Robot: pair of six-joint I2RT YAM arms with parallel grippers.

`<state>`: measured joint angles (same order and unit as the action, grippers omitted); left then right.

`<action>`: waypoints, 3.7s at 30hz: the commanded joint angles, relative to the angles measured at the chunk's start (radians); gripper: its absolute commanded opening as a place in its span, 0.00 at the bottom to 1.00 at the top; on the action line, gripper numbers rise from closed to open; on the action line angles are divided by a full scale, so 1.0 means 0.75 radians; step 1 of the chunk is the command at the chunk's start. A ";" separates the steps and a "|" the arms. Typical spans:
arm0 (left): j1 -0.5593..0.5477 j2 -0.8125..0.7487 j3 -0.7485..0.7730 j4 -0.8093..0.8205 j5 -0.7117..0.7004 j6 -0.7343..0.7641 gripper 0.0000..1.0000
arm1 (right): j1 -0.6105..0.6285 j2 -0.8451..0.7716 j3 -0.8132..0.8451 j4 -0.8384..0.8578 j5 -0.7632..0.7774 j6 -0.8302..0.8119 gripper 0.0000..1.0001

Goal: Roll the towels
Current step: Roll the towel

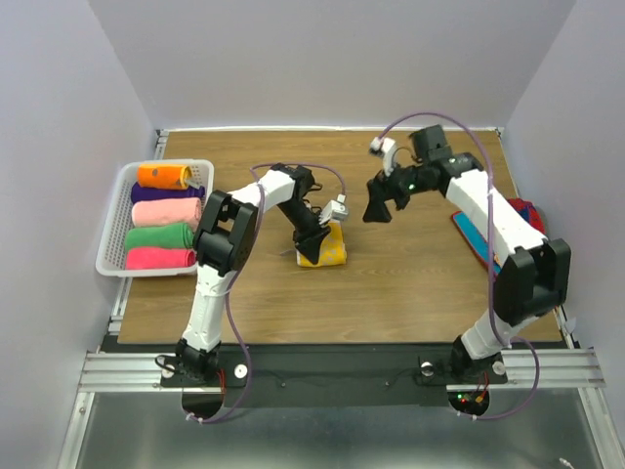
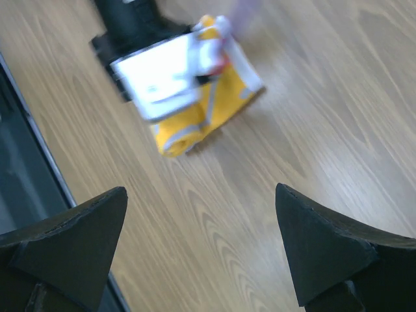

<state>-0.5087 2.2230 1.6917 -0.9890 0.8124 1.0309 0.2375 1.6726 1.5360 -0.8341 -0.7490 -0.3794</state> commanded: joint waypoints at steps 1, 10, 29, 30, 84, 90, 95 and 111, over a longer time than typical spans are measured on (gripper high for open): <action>0.038 0.212 0.104 -0.131 -0.124 0.125 0.51 | 0.257 -0.172 -0.143 0.149 0.264 -0.187 1.00; 0.059 0.310 0.158 -0.168 -0.142 0.131 0.53 | 0.747 -0.228 -0.509 0.565 0.730 -0.418 1.00; 0.059 0.317 0.166 -0.146 -0.144 0.131 0.57 | 0.786 0.026 -0.641 0.959 0.815 -0.549 1.00; 0.059 0.319 0.166 -0.146 -0.140 0.133 0.57 | 0.786 0.034 -0.645 0.959 0.813 -0.556 0.99; 0.076 -1.771 -1.451 1.001 -0.518 0.057 0.97 | 0.547 0.745 0.077 -0.254 -0.152 -0.312 0.04; -0.189 -1.631 -1.452 1.149 -0.668 0.014 0.97 | 0.483 0.933 0.248 -0.493 -0.292 -0.373 0.06; -0.309 -1.508 -1.429 1.243 -0.694 0.024 0.98 | 0.463 1.003 0.325 -0.587 -0.339 -0.415 0.06; -0.404 -1.091 -1.305 1.341 -0.727 0.039 0.90 | 0.452 1.032 0.353 -0.604 -0.345 -0.443 0.08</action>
<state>-0.7948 1.3766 0.6559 -0.0261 0.2733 1.0714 0.5762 2.4111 1.7836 -1.2831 -1.0809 -0.6765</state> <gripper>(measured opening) 0.927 0.328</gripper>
